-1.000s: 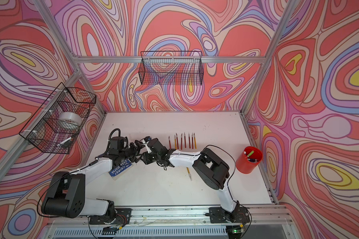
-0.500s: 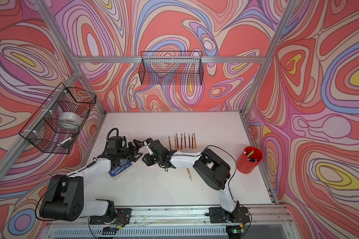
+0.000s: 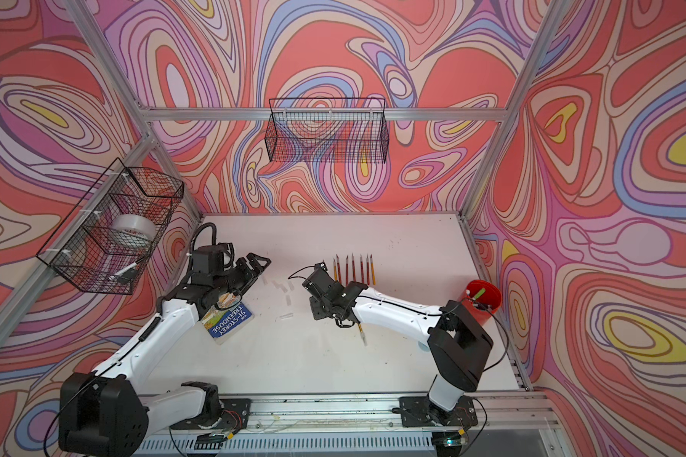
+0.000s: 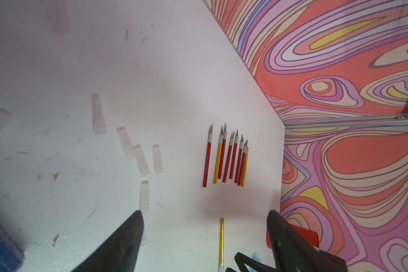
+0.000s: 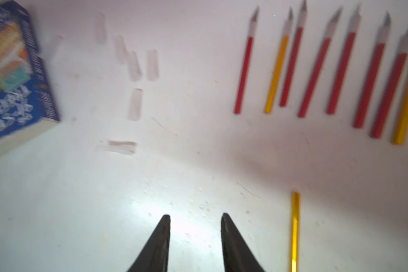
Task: Remove protective caps from carving knives
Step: Pick up the carving knife from the center of the board.
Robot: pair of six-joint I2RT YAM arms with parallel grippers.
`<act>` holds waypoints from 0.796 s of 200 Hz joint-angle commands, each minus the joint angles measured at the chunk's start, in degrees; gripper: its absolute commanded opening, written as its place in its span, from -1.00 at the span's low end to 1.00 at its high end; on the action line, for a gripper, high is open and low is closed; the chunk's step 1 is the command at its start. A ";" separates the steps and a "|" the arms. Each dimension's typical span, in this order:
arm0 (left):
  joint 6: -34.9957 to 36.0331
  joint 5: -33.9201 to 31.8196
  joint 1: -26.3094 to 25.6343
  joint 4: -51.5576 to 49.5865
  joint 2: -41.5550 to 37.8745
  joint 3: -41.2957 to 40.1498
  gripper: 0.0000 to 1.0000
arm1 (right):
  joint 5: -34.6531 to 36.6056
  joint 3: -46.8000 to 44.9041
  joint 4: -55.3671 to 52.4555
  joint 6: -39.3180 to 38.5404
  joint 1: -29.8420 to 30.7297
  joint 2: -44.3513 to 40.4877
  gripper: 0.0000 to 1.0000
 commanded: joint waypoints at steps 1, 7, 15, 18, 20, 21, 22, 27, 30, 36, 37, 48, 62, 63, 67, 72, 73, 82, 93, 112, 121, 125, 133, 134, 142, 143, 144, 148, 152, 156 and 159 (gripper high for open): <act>6.54 -4.85 -3.18 -7.43 0.06 1.95 0.69 | 5.10 -4.02 -11.87 3.48 -2.72 -1.34 -0.22; 6.73 -4.68 -3.68 -7.47 0.32 2.11 0.69 | 4.61 -5.15 -11.93 3.96 -3.76 -1.88 -0.21; 6.85 -4.02 -4.16 -7.26 0.59 2.12 0.69 | 3.60 -6.95 -11.44 4.28 -5.22 -2.63 -0.21; 6.80 -3.70 -4.25 -7.14 0.75 2.05 0.69 | 3.04 -7.55 -11.25 4.35 -5.74 -3.02 -0.21; 6.84 -3.60 -4.32 -6.94 0.80 1.97 0.69 | 2.73 -7.93 -11.06 4.42 -6.05 -3.15 -0.21; 6.84 -3.46 -4.33 -6.89 0.85 1.95 0.69 | 2.56 -8.16 -10.97 4.47 -6.22 -3.27 -0.21; 6.84 -3.30 -4.43 -6.89 0.87 1.90 0.69 | 2.38 -8.36 -10.88 4.50 -6.40 -3.38 -0.22; 6.76 -3.03 -4.56 -6.52 1.02 1.73 0.69 | 1.63 -9.18 -10.30 4.69 -7.01 -3.77 -0.22; 6.76 -2.97 -4.66 -6.50 1.08 1.62 0.69 | 1.08 -9.85 -9.90 4.71 -7.30 -4.07 -0.22; 6.66 -2.81 -4.83 -6.49 1.24 1.44 0.69 | 0.30 -10.77 -9.21 4.86 -7.58 -4.40 -0.23; 6.67 -2.76 -4.85 -6.49 1.24 1.43 0.69 | 0.16 -10.89 -9.16 4.95 -7.60 -4.47 -0.23; 6.75 -2.71 -5.05 -6.24 1.41 1.03 0.69 | -1.14 -11.98 -8.65 5.37 -7.72 -4.69 -0.25; 6.63 -2.57 -5.31 -5.88 1.69 0.52 0.69 | -1.94 -13.19 -7.88 5.82 -7.80 -4.26 -0.29; 6.60 -2.55 -5.36 -5.88 1.73 0.49 0.69 | -1.93 -13.29 -7.80 5.83 -7.76 -4.18 -0.29; 6.58 -2.43 -5.32 -5.75 1.84 0.34 0.69 | -2.05 -13.65 -7.52 5.83 -7.80 -3.95 -0.30; 6.51 -2.25 -5.49 -5.59 2.02 0.27 0.69 | -2.22 -13.95 -6.89 5.68 -7.71 -3.66 -0.30; 6.50 -2.26 -5.53 -5.52 2.07 0.23 0.69 | -2.29 -14.02 -6.69 5.59 -7.76 -3.62 -0.30; 6.41 -1.96 -5.66 -5.16 2.36 0.10 0.69 | -2.69 -14.56 -4.95 5.10 -7.87 -3.02 -0.30; 6.32 -1.59 -5.93 -4.97 2.82 0.24 0.69 | -3.34 -14.46 -2.69 4.47 -8.08 -2.21 -0.29; 6.31 -1.33 -6.14 -5.21 3.10 0.35 0.69 | -4.16 -12.40 -0.85 3.76 -8.31 -0.59 -0.29; 6.32 -1.44 -6.24 -5.18 2.93 0.28 0.69 | -4.54 -11.39 -0.23 3.19 -8.33 0.12 -0.29; 6.32 -1.52 -6.23 -5.20 2.84 0.27 0.69 | -4.63 -11.02 0.05 3.06 -8.38 0.45 -0.29; 6.32 -1.81 -6.28 -5.41 2.67 0.27 0.69 | -4.99 -10.24 0.50 2.64 -8.38 1.24 -0.28; 6.32 -1.82 -6.28 -5.43 2.66 0.27 0.69 | -5.04 -10.14 0.57 2.62 -8.35 1.34 -0.29; 6.41 -1.92 -6.30 -5.41 2.58 0.27 0.70 | -5.52 -9.36 0.68 2.12 -8.46 2.37 -0.28; 6.41 -1.92 -6.24 -5.43 2.57 0.27 0.70 | -5.57 -9.22 0.66 2.09 -8.44 2.52 -0.28; 6.41 -1.92 -6.26 -5.43 2.57 0.27 0.70 | -5.55 -9.15 0.65 2.08 -8.47 2.68 -0.28; 6.41 -1.99 -6.28 -5.47 2.65 0.31 0.70 | -5.61 -8.81 0.50 1.93 -8.44 3.29 -0.29; 6.41 -1.98 -6.28 -5.52 2.66 0.40 0.70 | -5.61 -8.53 0.38 1.77 -8.44 3.85 -0.29; 6.47 -1.88 -6.32 -5.48 2.66 0.36 0.70 | -5.69 -8.39 0.40 1.52 -8.42 4.39 -0.29; 6.47 -1.84 -6.30 -5.38 2.72 0.36 0.70 | -5.70 -8.29 0.42 1.47 -8.48 4.76 -0.29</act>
